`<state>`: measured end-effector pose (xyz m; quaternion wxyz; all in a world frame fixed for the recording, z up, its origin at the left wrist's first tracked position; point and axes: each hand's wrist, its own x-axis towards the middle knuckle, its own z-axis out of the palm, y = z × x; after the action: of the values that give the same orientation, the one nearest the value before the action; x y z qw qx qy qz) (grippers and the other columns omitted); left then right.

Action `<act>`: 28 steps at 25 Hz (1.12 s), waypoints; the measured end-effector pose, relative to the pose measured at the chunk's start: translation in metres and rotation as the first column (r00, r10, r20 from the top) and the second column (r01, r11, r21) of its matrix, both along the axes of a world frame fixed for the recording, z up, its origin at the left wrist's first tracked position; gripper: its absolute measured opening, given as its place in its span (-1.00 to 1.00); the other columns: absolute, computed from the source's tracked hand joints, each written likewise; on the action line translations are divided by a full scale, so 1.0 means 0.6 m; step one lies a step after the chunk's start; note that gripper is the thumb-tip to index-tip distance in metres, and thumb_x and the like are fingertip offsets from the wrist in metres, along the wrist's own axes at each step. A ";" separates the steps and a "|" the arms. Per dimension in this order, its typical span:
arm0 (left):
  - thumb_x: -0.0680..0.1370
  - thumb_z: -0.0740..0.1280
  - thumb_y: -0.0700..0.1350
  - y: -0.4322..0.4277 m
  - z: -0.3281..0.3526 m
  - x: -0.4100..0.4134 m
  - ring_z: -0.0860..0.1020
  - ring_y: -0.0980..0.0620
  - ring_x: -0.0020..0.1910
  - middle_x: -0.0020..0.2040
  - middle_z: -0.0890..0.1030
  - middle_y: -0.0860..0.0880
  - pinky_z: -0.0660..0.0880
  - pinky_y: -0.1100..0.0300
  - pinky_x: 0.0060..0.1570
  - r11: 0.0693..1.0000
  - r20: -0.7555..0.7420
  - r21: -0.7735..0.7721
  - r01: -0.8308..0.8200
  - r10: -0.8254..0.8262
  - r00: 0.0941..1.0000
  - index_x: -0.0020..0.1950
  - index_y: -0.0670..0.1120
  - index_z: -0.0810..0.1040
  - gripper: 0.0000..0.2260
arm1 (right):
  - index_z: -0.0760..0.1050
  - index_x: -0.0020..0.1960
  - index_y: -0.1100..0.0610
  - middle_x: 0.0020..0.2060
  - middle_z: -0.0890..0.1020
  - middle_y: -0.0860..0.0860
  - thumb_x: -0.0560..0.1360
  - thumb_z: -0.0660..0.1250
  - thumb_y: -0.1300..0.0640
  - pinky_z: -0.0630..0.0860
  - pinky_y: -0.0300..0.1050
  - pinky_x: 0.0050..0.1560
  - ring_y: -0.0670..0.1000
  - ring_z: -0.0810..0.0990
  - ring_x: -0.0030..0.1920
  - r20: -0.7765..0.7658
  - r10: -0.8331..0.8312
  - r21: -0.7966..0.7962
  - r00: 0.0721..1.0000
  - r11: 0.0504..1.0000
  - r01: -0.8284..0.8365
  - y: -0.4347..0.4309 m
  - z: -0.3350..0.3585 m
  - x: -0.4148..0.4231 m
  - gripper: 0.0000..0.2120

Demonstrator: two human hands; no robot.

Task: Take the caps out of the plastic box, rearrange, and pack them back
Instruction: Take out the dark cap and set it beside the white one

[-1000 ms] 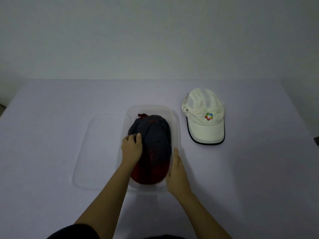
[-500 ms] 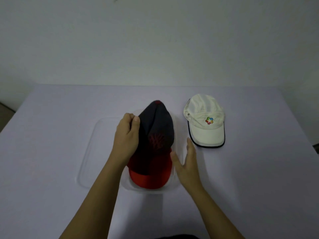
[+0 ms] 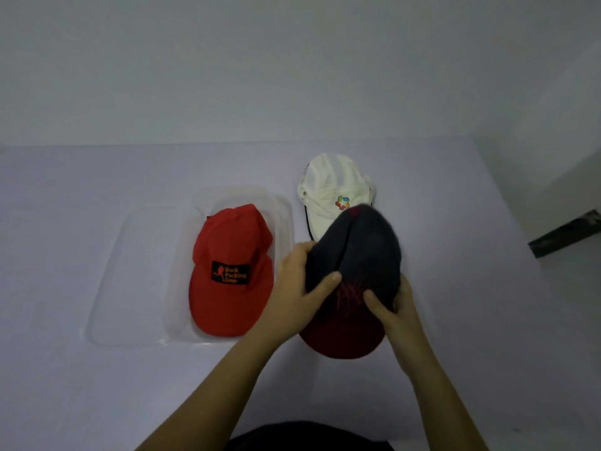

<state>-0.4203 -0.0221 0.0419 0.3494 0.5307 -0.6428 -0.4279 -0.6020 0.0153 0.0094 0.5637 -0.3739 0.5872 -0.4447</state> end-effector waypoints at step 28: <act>0.42 0.35 0.24 -0.024 -0.136 0.255 0.23 -0.09 0.47 0.49 0.22 -0.13 0.21 -0.07 0.44 0.837 0.246 0.370 -0.402 0.330 0.912 0.53 -0.15 0.07 -0.15 | -0.22 0.51 0.21 0.54 -0.06 0.12 0.47 0.23 0.34 0.29 -0.05 0.41 0.12 0.11 0.50 -0.696 0.339 0.108 0.633 0.921 -0.374 -0.038 -0.088 0.304 -0.20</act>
<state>-0.2673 -0.0367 -0.0395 0.2480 0.7405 -0.4518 -0.4313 -0.4196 -0.0077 -0.0436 0.3651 -0.6357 0.6605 -0.1620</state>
